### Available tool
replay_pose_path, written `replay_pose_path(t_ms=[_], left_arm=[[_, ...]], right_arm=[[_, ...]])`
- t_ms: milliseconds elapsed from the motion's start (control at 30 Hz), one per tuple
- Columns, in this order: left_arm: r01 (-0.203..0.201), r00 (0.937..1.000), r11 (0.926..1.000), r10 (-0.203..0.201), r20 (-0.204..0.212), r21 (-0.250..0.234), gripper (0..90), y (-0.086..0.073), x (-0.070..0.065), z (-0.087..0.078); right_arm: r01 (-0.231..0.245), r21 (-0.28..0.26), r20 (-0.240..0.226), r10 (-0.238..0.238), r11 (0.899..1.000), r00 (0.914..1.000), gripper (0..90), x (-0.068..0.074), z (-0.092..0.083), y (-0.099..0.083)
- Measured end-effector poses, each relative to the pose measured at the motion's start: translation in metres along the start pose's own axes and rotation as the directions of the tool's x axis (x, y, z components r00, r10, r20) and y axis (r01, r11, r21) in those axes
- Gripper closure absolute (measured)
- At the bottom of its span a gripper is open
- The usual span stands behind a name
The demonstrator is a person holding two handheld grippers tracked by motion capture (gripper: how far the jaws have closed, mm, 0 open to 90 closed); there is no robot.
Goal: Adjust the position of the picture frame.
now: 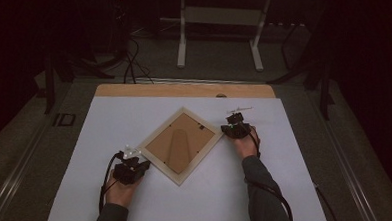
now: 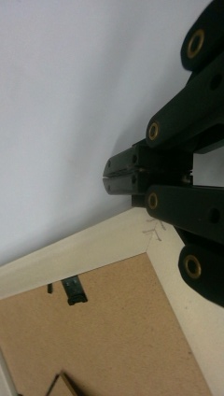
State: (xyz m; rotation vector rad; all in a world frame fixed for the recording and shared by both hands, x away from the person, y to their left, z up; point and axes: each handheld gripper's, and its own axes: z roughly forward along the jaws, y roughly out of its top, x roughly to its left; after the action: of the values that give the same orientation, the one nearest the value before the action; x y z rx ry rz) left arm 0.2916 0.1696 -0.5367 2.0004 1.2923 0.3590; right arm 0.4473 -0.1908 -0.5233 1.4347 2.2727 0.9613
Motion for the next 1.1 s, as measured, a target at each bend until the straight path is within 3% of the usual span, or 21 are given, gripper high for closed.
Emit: replay_pose_path(t_ms=[300,433,1000,1100], left_arm=[[-0.002,1.0000,1.0000,0.002,0.003,0.001,90.0,0.002,-0.003,0.003],[-0.003,1.0000,1.0000,0.003,0.005,0.003,90.0,0.003,-0.003,0.003],[-0.022,0.9998,0.9997,0.022,0.005,0.008,90.0,0.004,-0.006,0.005],[-0.027,0.9996,0.9996,0.027,0.002,0.008,90.0,0.004,-0.007,0.005]], right_arm=[[0.040,0.022,-0.009,-0.039,0.999,0.9992,89.9,0.000,-0.004,-0.008],[0.078,0.026,-0.019,-0.078,0.997,0.9968,89.9,0.003,-0.009,-0.013],[0.136,0.021,-0.029,-0.135,0.990,0.9904,90.0,0.011,-0.027,-0.034],[0.126,0.018,-0.031,-0.126,0.992,0.9916,90.0,0.010,-0.030,-0.038]])
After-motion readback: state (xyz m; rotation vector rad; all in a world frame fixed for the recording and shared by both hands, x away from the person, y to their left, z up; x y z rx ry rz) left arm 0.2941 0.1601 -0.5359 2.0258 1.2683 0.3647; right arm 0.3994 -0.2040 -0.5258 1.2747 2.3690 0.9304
